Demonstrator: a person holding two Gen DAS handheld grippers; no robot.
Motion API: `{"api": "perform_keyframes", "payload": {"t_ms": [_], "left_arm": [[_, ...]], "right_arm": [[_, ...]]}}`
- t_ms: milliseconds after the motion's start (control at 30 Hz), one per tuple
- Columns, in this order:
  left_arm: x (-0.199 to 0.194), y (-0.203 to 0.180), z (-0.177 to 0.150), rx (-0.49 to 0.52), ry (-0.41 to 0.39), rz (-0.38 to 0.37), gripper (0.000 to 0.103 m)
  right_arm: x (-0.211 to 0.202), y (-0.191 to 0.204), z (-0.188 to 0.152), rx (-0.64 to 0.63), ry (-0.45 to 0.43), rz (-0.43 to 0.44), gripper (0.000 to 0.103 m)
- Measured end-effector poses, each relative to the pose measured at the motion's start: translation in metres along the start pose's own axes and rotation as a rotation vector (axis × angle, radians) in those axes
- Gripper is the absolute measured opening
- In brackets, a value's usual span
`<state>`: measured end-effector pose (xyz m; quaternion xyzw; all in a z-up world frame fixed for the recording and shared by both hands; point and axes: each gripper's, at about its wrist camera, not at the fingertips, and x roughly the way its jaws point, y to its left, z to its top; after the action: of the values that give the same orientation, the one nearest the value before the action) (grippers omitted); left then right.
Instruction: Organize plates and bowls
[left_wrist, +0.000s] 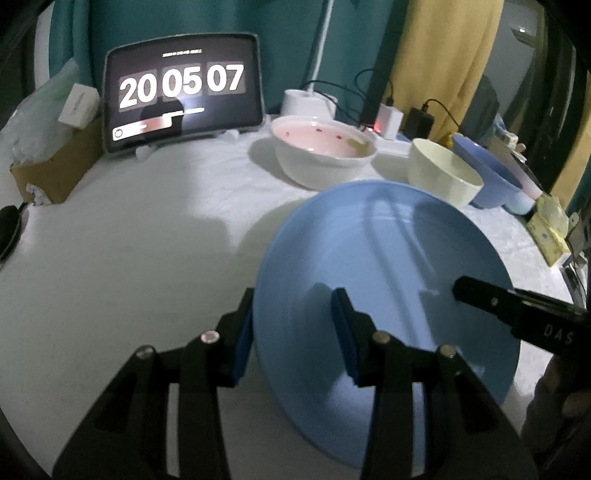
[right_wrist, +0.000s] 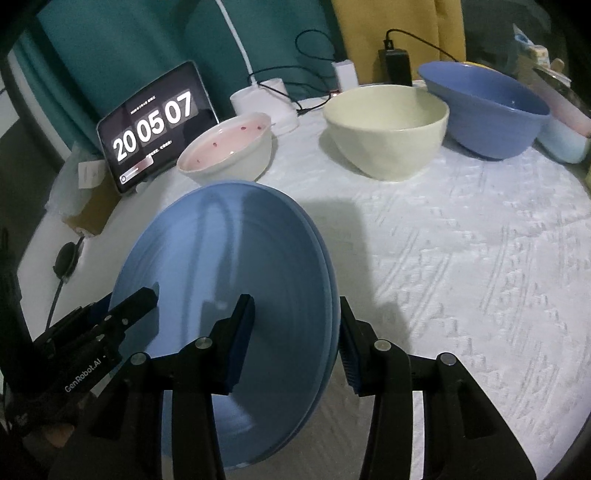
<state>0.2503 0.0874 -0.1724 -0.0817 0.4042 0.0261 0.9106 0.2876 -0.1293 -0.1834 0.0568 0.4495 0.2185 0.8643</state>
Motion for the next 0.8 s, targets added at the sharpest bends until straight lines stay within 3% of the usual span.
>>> {"api": "perform_keyframes", "payload": {"t_ms": [367, 600, 800], "left_arm": [[0.007, -0.004, -0.002, 0.039, -0.015, 0.042, 0.041], [0.007, -0.001, 0.001, 0.007, 0.010, 0.032, 0.043], [-0.005, 0.003, 0.001, -0.006, -0.025, 0.077, 0.045]], "right_arm": [[0.015, -0.004, -0.001, 0.008, 0.012, 0.002, 0.048], [0.015, 0.000, 0.000, -0.018, -0.007, -0.028, 0.048], [0.009, -0.006, 0.001, -0.015, -0.010, -0.058, 0.052]]}}
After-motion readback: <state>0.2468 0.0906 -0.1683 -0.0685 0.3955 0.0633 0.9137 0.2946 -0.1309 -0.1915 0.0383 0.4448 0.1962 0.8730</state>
